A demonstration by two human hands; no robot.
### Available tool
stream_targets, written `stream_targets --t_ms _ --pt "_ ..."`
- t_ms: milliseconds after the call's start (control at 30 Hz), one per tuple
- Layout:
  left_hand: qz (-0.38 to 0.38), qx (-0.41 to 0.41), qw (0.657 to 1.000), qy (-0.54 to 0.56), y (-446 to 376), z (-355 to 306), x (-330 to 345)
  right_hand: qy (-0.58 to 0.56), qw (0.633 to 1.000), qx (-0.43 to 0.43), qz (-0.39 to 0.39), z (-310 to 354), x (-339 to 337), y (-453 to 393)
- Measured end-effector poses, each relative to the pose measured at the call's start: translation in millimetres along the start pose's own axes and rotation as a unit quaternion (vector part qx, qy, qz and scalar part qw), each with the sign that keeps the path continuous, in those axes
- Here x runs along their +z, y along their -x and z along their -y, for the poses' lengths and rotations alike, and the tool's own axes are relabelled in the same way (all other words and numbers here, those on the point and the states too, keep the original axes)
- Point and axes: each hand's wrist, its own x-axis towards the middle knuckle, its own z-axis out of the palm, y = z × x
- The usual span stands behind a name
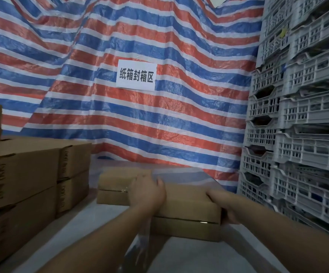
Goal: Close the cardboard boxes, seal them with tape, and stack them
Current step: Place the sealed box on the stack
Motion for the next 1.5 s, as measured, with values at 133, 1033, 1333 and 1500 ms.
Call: stream_targets --t_ms 133,1033,1333,1500 --pt "-0.045 0.103 0.986 -0.121 -43 4 22 -0.012 0.998 -0.055 0.031 9 4 -43" --pt "0.025 0.143 0.983 -0.113 -26 -28 -75 -0.025 0.978 -0.162 -0.131 71 7 -2" --pt "-0.013 0.205 0.977 -0.049 124 -56 -230 -0.126 0.921 -0.343 -0.137 80 24 217" --pt "-0.037 0.199 0.979 -0.001 201 -26 -300 -0.160 0.904 -0.374 -0.135 44 60 320"
